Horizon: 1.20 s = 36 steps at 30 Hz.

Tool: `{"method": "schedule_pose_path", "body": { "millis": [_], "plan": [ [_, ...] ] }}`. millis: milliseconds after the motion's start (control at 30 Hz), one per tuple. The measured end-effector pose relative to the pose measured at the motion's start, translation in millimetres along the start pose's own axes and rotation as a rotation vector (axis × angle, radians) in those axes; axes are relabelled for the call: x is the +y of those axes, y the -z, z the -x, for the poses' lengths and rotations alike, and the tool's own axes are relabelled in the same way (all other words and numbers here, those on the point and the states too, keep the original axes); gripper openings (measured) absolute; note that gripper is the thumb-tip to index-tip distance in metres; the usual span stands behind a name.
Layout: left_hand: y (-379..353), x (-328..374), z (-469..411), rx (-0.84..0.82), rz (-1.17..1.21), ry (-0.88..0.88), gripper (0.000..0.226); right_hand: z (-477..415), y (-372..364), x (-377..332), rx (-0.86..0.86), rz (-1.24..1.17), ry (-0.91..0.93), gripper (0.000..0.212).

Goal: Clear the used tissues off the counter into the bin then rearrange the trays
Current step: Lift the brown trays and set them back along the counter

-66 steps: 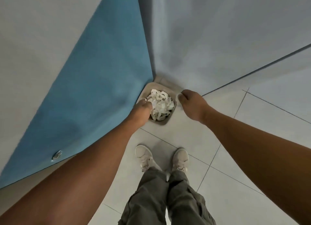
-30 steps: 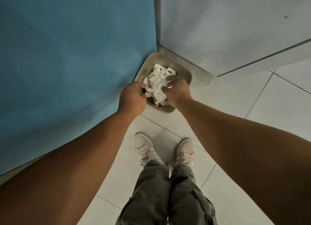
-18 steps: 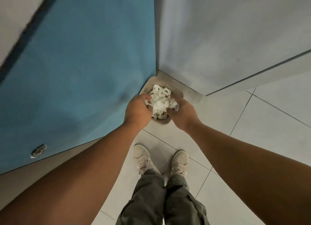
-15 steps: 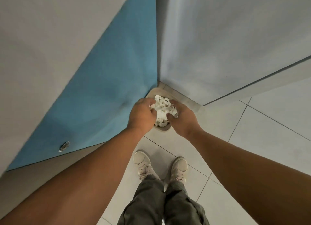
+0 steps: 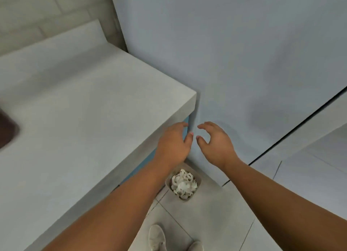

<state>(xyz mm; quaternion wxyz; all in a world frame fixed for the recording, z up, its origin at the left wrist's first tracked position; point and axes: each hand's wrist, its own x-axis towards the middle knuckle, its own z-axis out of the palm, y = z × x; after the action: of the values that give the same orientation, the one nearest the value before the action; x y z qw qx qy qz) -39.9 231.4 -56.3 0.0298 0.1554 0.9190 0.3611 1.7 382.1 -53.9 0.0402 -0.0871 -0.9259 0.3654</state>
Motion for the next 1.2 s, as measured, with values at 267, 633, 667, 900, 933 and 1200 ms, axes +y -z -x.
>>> {"method": "schedule_pose_path", "body": {
  "millis": [267, 633, 667, 900, 933, 1200],
  "plan": [
    [116, 43, 20, 0.235, -0.061, -0.027, 0.043, -10, 60, -105, 0.070, -0.069, 0.231, 0.033],
    [232, 16, 84, 0.473, -0.129, 0.111, 0.038, 3, 43, -224, -0.005, -0.106, 0.486, 0.030],
    [243, 9, 92, 0.495, -0.136, 0.127, 0.037, 5, 35, -237, -0.026, -0.105, 0.514, 0.031],
    [323, -63, 157, 0.644, -0.175, 0.252, 0.034, 30, -41, -337, -0.169, -0.122, 0.681, 0.031],
    [335, -75, 168, 0.663, -0.179, 0.276, 0.034, 35, -55, -351, -0.191, -0.120, 0.699, 0.031],
    [432, -189, 275, 0.763, -0.254, 0.468, 0.036, 89, -177, -469, -0.385, -0.109, 0.800, 0.035]
  ]
}}
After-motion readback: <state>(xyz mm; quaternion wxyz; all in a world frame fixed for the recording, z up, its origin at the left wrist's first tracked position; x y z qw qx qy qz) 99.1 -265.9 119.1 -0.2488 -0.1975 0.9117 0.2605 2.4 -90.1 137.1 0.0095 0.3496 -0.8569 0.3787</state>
